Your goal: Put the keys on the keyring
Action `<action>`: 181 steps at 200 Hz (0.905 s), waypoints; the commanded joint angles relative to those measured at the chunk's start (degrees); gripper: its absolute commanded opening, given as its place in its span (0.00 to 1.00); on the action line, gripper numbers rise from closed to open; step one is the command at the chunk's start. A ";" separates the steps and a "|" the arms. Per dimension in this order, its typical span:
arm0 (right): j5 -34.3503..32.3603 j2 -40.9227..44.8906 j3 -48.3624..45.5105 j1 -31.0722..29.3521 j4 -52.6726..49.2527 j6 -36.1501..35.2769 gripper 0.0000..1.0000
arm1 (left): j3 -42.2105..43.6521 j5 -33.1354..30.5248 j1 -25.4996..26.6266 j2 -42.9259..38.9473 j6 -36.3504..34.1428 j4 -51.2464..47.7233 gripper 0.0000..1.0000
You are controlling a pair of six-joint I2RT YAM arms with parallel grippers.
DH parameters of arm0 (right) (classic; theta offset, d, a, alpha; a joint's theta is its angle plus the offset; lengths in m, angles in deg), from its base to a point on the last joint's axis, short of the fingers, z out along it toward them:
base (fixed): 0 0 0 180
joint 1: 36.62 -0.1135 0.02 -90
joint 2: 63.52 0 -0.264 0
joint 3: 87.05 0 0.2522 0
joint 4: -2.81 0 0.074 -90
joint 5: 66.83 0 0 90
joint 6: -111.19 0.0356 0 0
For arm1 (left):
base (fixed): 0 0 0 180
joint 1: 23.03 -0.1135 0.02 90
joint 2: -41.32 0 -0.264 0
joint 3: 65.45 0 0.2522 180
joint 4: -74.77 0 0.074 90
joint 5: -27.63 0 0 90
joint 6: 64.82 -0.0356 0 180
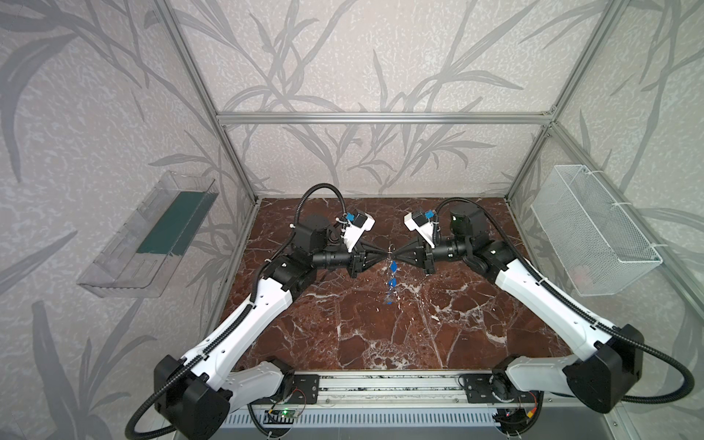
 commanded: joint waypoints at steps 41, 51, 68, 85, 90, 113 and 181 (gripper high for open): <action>1.06 0.21 1.04 -0.81 1.51 -0.25 0.00 | -1.80 3.83 -0.29 1.45 -0.04 0.87 0.13; 1.06 0.23 1.01 -0.87 1.59 -0.19 0.00 | -1.80 4.00 -0.26 1.57 -0.13 0.64 0.11; 0.99 0.13 0.94 -0.92 1.59 -0.16 0.00 | -1.80 3.99 -0.21 1.73 -0.04 0.85 0.07; 0.99 -0.03 0.95 -0.98 1.76 -0.21 0.00 | -1.80 4.14 -0.20 1.93 0.46 1.42 0.02; 1.04 -0.04 0.93 -1.07 1.82 -0.19 0.00 | -1.80 3.83 -0.20 1.90 0.60 1.56 0.00; 0.53 0.13 0.37 -1.01 2.47 0.14 0.00 | -0.62 2.53 -0.22 1.06 1.78 4.33 0.00; -10.85 7.77 -12.33 0.72 23.43 12.28 0.20 | 9.09 -3.87 -0.19 -1.26 16.44 33.39 0.00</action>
